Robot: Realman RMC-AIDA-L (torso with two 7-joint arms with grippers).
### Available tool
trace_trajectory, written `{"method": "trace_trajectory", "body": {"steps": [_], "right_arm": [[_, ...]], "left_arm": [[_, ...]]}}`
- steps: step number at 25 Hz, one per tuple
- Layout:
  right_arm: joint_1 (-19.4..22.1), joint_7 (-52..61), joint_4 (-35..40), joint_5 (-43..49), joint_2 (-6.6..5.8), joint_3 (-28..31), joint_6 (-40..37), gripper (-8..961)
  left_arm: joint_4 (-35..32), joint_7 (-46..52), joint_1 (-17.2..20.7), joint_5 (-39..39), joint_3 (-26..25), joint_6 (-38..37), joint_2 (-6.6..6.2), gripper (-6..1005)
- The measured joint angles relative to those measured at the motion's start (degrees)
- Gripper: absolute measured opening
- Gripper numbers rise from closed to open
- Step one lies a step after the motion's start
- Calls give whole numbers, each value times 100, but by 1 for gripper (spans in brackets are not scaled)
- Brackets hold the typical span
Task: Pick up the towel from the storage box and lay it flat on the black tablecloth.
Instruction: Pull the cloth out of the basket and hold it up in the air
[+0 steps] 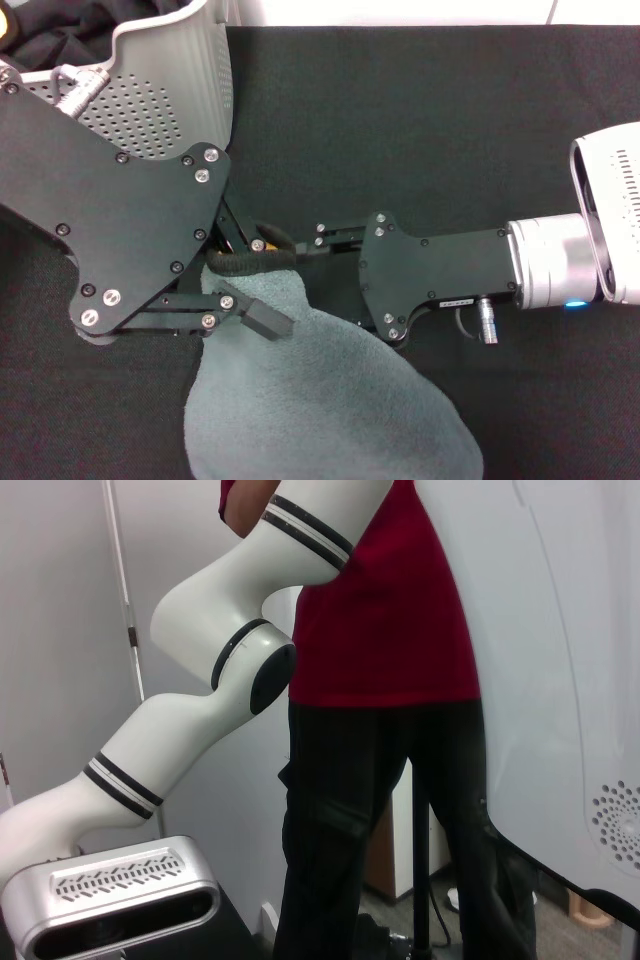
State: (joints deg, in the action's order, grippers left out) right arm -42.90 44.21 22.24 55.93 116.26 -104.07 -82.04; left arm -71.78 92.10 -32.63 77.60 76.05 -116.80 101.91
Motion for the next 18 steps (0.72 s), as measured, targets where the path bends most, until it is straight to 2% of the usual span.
{"method": "trace_trajectory", "body": {"steps": [6,18], "right_arm": [[-41,4,180,8,-3,-225,7,610],[-187,-51,361,15,2,-351,-14,317]], "left_arm": [[6,-13,-45,52,-21,3,85,23],[119,-79,-59,86,-20,9,131,23]]}}
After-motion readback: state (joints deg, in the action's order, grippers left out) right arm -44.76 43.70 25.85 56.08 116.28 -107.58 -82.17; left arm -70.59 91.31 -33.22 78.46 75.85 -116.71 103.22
